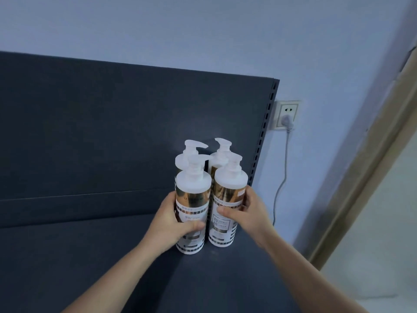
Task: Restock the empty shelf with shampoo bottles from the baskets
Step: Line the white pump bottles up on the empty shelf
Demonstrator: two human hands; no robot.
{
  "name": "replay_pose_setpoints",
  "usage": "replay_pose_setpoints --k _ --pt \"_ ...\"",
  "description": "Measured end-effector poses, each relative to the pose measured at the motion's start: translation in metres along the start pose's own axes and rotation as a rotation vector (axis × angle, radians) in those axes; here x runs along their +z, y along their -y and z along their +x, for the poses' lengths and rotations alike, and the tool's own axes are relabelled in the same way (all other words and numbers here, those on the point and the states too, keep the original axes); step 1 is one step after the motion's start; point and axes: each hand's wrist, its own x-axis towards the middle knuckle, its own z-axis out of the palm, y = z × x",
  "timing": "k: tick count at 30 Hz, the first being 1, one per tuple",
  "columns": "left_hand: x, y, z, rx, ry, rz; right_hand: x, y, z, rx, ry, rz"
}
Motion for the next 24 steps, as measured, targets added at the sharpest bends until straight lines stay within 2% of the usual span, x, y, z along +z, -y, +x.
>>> replay_pose_setpoints --k 3,8,16,21,24 --pt "0.0 -0.004 -0.004 0.032 -0.023 0.202 0.003 -0.006 -0.004 -0.018 0.011 -0.138" --pt "0.007 -0.008 -0.005 0.011 -0.084 0.247 0.004 -0.003 -0.006 0.0 0.002 -0.242" --pt "0.016 -0.025 -0.013 -0.01 -0.111 0.329 -0.003 0.004 -0.016 0.053 0.087 -0.371" --pt "0.017 -0.032 -0.034 -0.106 -0.127 0.548 -0.014 -0.002 -0.036 0.049 0.122 -0.58" --pt "0.019 -0.036 -0.056 -0.192 -0.017 0.755 -0.023 -0.006 -0.051 0.039 0.17 -0.769"
